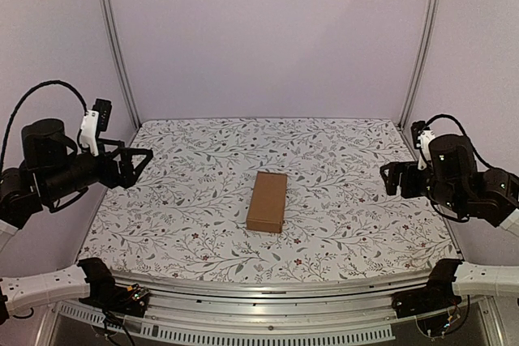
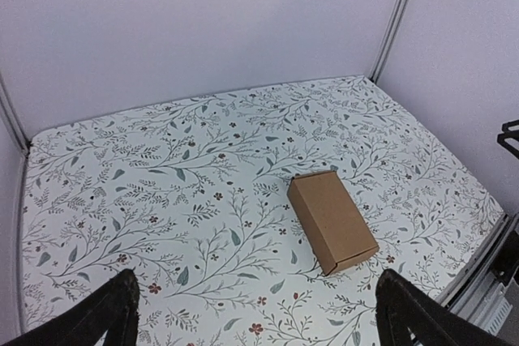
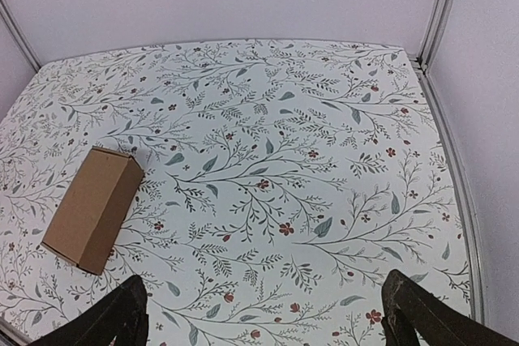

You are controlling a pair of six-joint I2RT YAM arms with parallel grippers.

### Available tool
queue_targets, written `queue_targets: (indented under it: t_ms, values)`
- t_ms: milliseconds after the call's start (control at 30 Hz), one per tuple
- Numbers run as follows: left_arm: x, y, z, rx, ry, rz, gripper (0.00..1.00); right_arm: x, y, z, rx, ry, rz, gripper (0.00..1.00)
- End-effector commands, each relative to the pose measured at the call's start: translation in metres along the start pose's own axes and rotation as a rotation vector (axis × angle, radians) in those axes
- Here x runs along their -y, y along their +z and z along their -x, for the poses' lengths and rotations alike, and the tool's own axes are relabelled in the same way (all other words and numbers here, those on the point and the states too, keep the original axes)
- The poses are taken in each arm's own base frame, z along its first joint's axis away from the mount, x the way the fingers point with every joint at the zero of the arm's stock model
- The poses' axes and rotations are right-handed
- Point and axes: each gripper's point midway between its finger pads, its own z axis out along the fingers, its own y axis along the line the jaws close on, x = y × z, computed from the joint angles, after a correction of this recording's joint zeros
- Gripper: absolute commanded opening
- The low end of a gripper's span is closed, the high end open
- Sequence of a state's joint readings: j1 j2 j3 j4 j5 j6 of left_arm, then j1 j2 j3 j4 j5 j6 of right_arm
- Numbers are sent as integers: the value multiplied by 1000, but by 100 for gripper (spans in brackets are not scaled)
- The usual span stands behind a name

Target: Fold the paper box

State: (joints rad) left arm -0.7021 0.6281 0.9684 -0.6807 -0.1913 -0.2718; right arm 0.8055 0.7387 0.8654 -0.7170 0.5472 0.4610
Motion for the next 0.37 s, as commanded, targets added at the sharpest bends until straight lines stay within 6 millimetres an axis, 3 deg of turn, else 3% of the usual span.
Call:
queue_targets:
  t_ms: [0, 267, 333]
  values:
    - [0, 2, 6, 34, 14, -5, 100, 4, 5, -7, 4, -21, -16, 99]
    - [-3, 4, 3, 20, 8, 12, 100, -6, 3, -4, 7, -53, 40, 99]
    - [-5, 4, 3, 19, 5, 20, 100, 0, 1, 1, 36, -38, 11, 99]
